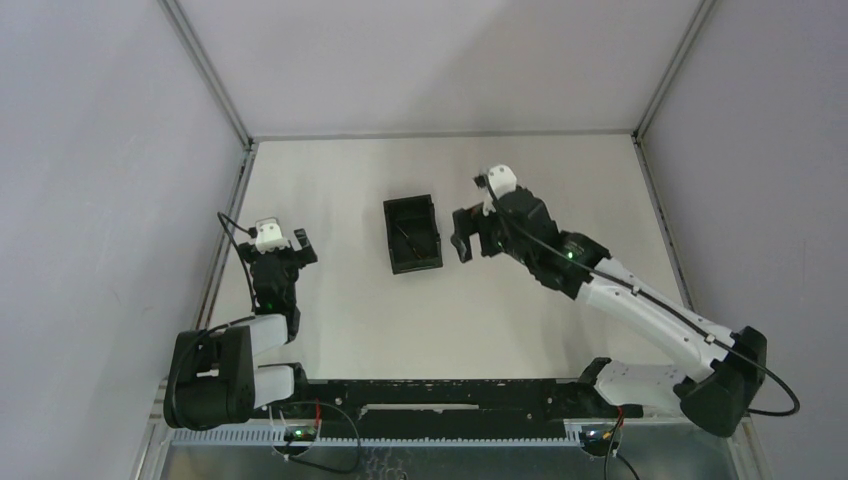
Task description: Put the screwdriver in the bin
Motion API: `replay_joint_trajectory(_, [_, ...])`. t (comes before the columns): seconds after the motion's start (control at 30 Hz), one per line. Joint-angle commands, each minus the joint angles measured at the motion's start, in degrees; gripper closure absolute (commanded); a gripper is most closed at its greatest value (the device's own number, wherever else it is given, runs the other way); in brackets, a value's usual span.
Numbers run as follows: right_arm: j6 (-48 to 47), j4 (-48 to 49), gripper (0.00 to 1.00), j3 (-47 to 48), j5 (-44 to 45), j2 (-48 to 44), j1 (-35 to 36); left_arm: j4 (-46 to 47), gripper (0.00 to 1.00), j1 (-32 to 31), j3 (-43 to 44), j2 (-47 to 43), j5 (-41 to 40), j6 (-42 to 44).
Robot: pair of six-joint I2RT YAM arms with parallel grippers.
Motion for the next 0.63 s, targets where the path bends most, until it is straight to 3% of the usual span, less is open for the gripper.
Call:
replay_joint_trajectory(0.0, [2.93, 8.18, 0.0, -11.15, 3.61, -6.7, -1.35, 2.27, 0.0, -0.26, 3.03, -0.04, -0.12, 0.82])
replay_joint_trajectory(0.33, [8.69, 14.17, 0.0, -32.85, 3.4, -19.01, -6.68, 2.27, 0.0, -0.24, 3.06, -0.02, -0.19, 0.79])
replay_joint_trajectory(0.6, [11.35, 17.63, 0.0, -39.47, 1.32, -21.04, -9.01, 2.27, 0.0, -0.24, 3.02, -0.03, -0.24, 0.79])
